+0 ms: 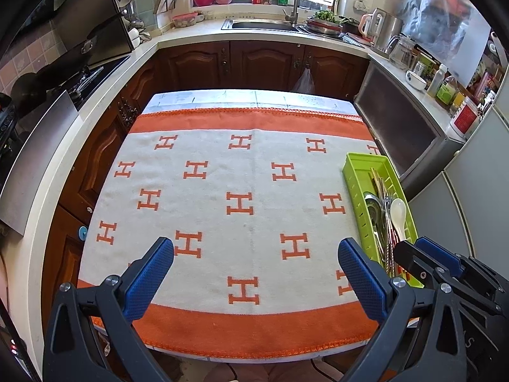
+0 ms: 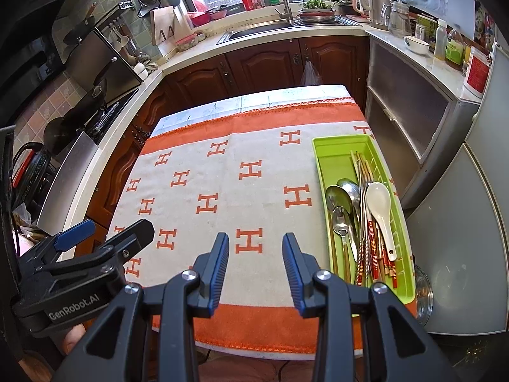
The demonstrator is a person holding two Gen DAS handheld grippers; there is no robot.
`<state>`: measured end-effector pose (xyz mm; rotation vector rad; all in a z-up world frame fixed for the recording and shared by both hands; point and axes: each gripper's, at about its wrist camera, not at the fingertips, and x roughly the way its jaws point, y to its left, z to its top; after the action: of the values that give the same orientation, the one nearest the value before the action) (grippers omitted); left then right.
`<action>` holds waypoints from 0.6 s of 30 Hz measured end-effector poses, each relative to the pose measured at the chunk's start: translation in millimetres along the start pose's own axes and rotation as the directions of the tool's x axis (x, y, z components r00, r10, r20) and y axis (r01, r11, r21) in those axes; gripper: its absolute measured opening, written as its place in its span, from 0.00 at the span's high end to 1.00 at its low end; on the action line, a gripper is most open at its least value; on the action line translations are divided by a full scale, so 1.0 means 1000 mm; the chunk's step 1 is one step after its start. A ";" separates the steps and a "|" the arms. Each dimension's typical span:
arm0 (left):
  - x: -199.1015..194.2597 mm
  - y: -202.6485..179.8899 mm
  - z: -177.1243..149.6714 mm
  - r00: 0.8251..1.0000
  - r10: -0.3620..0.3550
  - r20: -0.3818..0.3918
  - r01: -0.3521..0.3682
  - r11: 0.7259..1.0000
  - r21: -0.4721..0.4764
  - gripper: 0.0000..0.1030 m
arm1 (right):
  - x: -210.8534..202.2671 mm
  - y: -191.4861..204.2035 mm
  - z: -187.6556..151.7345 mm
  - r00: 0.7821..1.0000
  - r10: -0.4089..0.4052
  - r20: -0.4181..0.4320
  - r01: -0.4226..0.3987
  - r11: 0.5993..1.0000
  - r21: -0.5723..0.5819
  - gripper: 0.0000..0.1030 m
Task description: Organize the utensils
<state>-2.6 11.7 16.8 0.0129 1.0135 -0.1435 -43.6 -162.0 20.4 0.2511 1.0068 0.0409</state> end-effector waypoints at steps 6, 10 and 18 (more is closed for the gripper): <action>0.001 -0.003 0.001 1.000 -0.003 0.000 0.003 1.000 0.005 0.01 | 0.000 -0.002 0.001 1.000 -0.001 -0.003 0.001 1.000 0.000 0.66; 0.001 -0.004 0.001 1.000 -0.003 0.000 0.003 1.000 0.003 0.01 | 0.002 -0.004 0.003 1.000 -0.002 -0.009 0.002 1.000 -0.003 0.66; 0.002 -0.009 0.003 1.000 -0.001 -0.001 0.001 1.000 0.006 0.01 | 0.004 -0.006 0.005 1.000 0.006 -0.013 -0.006 1.000 0.003 0.66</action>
<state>-0.1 2.7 17.7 0.0178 1.0137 -0.1474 -37.4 -168.6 18.0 0.2568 1.0194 0.0461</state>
